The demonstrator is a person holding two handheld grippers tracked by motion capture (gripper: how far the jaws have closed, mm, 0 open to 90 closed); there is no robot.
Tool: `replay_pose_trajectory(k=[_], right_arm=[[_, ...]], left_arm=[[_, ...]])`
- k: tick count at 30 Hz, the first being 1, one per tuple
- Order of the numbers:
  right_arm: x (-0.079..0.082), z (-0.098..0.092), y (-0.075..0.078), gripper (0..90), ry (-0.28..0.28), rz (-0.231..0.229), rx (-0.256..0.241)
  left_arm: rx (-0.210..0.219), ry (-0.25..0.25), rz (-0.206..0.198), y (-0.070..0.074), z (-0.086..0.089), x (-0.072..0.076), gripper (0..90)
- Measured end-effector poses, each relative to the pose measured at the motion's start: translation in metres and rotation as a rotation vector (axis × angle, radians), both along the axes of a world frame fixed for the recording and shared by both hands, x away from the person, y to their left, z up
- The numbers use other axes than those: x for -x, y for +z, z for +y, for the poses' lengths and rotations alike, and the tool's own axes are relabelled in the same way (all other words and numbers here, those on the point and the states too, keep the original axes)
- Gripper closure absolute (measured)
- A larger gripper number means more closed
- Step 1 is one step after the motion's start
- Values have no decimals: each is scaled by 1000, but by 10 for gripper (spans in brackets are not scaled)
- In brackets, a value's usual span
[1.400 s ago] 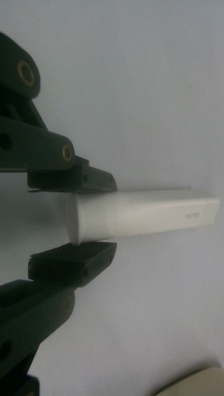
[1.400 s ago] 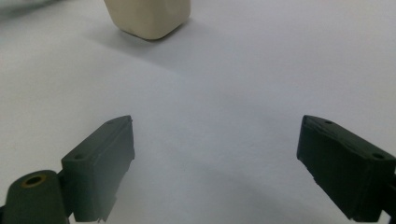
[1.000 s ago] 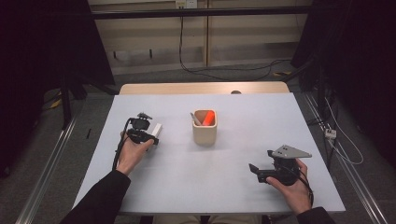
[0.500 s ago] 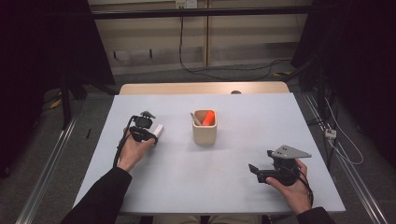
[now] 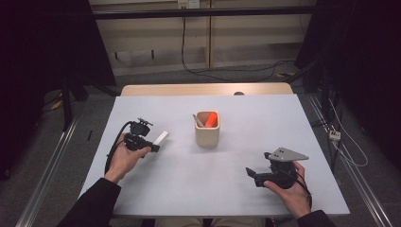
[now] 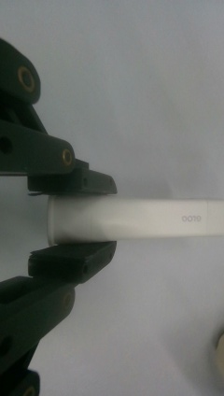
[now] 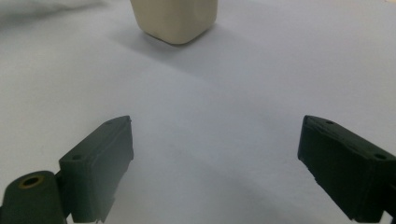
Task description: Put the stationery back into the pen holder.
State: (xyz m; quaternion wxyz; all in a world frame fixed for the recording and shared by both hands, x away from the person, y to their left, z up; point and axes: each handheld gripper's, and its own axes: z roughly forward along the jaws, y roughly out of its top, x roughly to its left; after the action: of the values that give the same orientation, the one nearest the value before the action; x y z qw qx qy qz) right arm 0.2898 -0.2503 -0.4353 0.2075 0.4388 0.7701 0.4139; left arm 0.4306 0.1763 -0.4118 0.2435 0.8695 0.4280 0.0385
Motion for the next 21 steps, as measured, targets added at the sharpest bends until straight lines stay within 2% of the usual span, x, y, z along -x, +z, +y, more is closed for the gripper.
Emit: replay_pose_trajectory(k=[6,9,10,12,16,18,21], right_arm=[[-3,14,1,103,31,-11,20],[-4,22,2,108,42,-21,29],[-4,25,3,106,46,-25,33],[-5,30,4,106,67,-6,38],[-6,43,4,90,102,-8,56],[-8,48,4,76,113,-5,65],[-11,58,5,106,115,-7,85]], left_arm=[[23,-125,-12,5,-11,16,677],[27,-173,-22,7,-18,24,677],[35,-186,-13,7,-20,27,677],[43,-220,-17,7,-26,31,677],[69,-260,-33,11,-35,37,676],[64,-277,-40,13,-40,39,676],[70,-301,-38,14,-45,41,676]])
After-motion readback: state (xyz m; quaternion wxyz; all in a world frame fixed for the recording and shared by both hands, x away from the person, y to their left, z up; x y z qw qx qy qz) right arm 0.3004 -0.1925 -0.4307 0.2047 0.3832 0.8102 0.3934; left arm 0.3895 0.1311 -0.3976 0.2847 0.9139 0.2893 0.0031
